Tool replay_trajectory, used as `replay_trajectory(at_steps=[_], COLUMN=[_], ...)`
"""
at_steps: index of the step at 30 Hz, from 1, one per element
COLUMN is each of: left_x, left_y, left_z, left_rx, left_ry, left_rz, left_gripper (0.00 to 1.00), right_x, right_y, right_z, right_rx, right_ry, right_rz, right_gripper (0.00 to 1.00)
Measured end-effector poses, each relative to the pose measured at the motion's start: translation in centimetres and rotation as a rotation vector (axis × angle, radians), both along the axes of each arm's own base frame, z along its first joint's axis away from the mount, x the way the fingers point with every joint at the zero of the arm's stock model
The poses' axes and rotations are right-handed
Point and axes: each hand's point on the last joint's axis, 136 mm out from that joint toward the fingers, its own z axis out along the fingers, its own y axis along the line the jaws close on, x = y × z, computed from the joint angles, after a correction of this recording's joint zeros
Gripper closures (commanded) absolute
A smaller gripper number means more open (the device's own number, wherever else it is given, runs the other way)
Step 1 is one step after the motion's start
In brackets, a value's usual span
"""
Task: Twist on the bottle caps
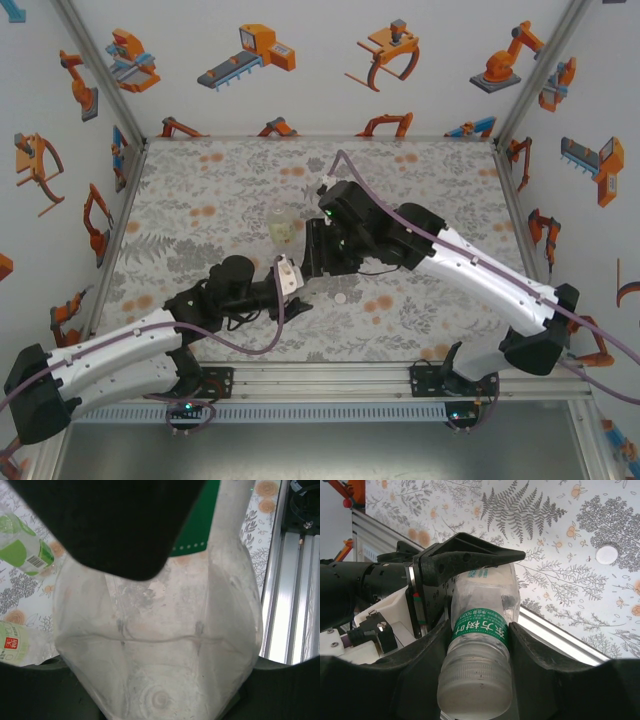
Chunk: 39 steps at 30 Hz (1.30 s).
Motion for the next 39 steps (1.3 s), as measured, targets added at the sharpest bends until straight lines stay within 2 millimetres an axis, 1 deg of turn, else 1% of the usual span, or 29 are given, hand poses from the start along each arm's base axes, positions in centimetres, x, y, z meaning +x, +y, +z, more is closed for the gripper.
replay_trajectory(at_steps=[1,3,4,5,6,7,8,10,12,15,18,21,24,25,27,29,33,35,39], left_x=[0.1,0.1,0.2,0.2,0.2,0.3,0.3,0.4,0.3,0.0,-0.1,0.4,1.7,2.2,3.2,3.8,3.9,3.8,3.6], left_y=[0.0,0.1,0.1,0.1,0.2,0.2,0.3,0.5,0.9,1.6,2.3,3.1,4.1,4.5,5.0,5.5,6.7,7.3,8.7], left_z=[-0.1,-0.2,-0.2,-0.2,-0.1,0.0,0.5,1.5,2.6,4.2,5.2,5.0,4.8,5.1,6.1,7.2,9.0,9.1,8.1], left_rx=[0.003,0.007,0.008,0.008,0.005,0.0,-0.015,-0.047,-0.077,-0.122,-0.145,-0.128,-0.081,-0.066,-0.053,-0.049,-0.029,-0.009,0.048], left_ry=[0.002,0.005,0.005,0.004,0.004,0.001,-0.002,-0.021,-0.042,-0.071,-0.089,-0.079,-0.028,-0.008,0.02,0.034,0.035,0.032,0.027], left_rz=[0.004,0.011,0.014,0.016,0.019,0.023,0.03,0.039,0.047,0.055,0.074,0.119,0.196,0.227,0.277,0.318,0.361,0.376,0.403], left_gripper=[0.9,0.68,0.52,0.38,0.28,0.14,0.11,0.09,0.09,0.08,0.07,0.04,0.05,0.06,0.06,0.05,0.05,0.05,0.05], right_x=[0.1,0.2,0.3,0.3,0.4,0.4,0.4,0.6,1.1,2.8,5.2,7.8,10.1,11.0,12.8,15.0,19.7,22.1,26.8], right_y=[0.0,0.0,0.0,0.0,0.0,0.0,-0.2,-0.7,-1.7,-4.1,-7.5,-11.6,-15.7,-17.0,-18.7,-19.9,-21.6,-22.3,-23.3], right_z=[-0.1,-0.2,-0.3,-0.3,-0.2,-0.2,-0.3,-0.6,-1.0,-1.3,-1.5,-2.0,-2.4,-2.5,-2.6,-3.2,-5.3,-6.3,-7.6], right_rx=[-0.003,-0.008,-0.012,-0.017,-0.019,-0.025,-0.038,-0.064,-0.096,-0.157,-0.223,-0.293,-0.358,-0.379,-0.412,-0.437,-0.475,-0.491,-0.493], right_ry=[-0.002,-0.003,-0.005,-0.006,-0.009,-0.01,-0.011,-0.006,-0.003,-0.007,-0.015,-0.012,-0.006,-0.003,-0.002,0.007,0.034,0.04,0.032], right_rz=[-0.002,-0.004,-0.006,-0.007,-0.007,-0.006,-0.004,-0.003,-0.013,-0.054,-0.116,-0.198,-0.276,-0.301,-0.338,-0.364,-0.415,-0.436,-0.482], right_gripper=[0.62,0.68,0.7,0.72,0.72,0.73,0.74,0.76,0.76,0.76,0.76,0.76,0.76,0.76,0.76,0.76,0.78,0.78,0.78])
